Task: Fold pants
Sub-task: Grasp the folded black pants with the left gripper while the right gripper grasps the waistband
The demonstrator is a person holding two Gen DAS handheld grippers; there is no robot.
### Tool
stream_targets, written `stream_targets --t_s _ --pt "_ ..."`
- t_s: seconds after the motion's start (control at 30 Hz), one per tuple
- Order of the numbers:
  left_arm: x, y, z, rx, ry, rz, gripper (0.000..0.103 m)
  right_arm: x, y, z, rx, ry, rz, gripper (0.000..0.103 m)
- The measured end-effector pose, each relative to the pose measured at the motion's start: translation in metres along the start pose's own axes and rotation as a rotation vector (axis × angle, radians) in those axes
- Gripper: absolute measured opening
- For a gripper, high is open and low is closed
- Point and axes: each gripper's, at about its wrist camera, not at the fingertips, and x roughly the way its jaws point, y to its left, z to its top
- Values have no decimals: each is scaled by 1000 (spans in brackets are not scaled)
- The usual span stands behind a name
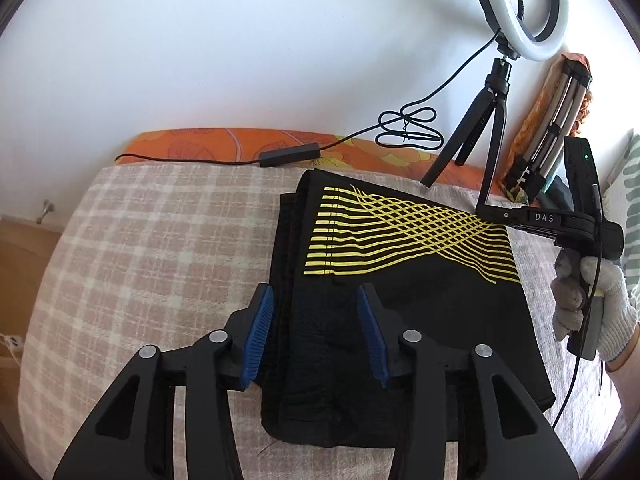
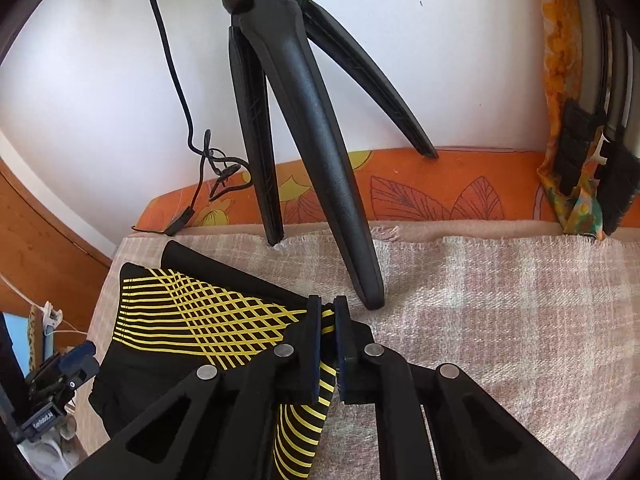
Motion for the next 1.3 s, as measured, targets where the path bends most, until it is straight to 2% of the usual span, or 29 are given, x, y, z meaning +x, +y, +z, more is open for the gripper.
stream_targets --t_s 0.03,0.07,0.1,0.13,0.2,0.4,0.5,0.6,0.7,0.87,0.9,0.93,0.97,1.0,1.03,1.1,1.2,1.3 --pt "4 -2 6 12 10 -3 49 -1 -1 0 -3 7 13 12" --pt "9 -3 13 22 19 -8 54 -3 -3 0 3 16 22 21" --pt "15 -4 20 33 33 -21 61 -5 -6 -1 16 25 41 35" --pt "22 -5 27 41 45 -23 62 -10 -10 -3 31 32 54 42" --pt "36 -2 41 47 56 -12 63 -18 -16 -10 48 41 77 43" --pt "85 16 63 -17 184 -89 65 -17 -29 -31 68 118 153 46" --pt "96 13 62 35 205 -73 65 -16 -34 -33 74 95 189 47" --pt "99 18 64 1 201 -101 65 -14 -32 -33 59 82 203 50" --pt "101 20 67 -7 205 -117 65 -9 -29 -35 72 75 237 50" --pt "103 0 59 133 167 -64 66 -9 -23 -40 36 51 239 50" --pt "103 0 60 133 166 -61 64 -8 -20 -41 31 49 241 50" --pt "102 2 61 115 161 -66 60 -7 -18 -40 26 44 238 50" --pt "101 4 61 92 152 -75 42 -6 -15 -40 22 41 235 50" --pt "99 6 61 69 147 -86 31 -4 -13 -40 16 41 235 49" --pt "98 5 60 61 142 -91 31 -3 -10 -40 9 38 230 47" --pt "96 -1 56 82 127 -72 28 -1 -4 -40 -6 32 216 41" --pt "94 -6 53 76 116 -73 26 4 9 -42 -43 22 164 23" --pt "90 -19 50 107 101 -32 26 11 15 -40 -57 15 137 14"
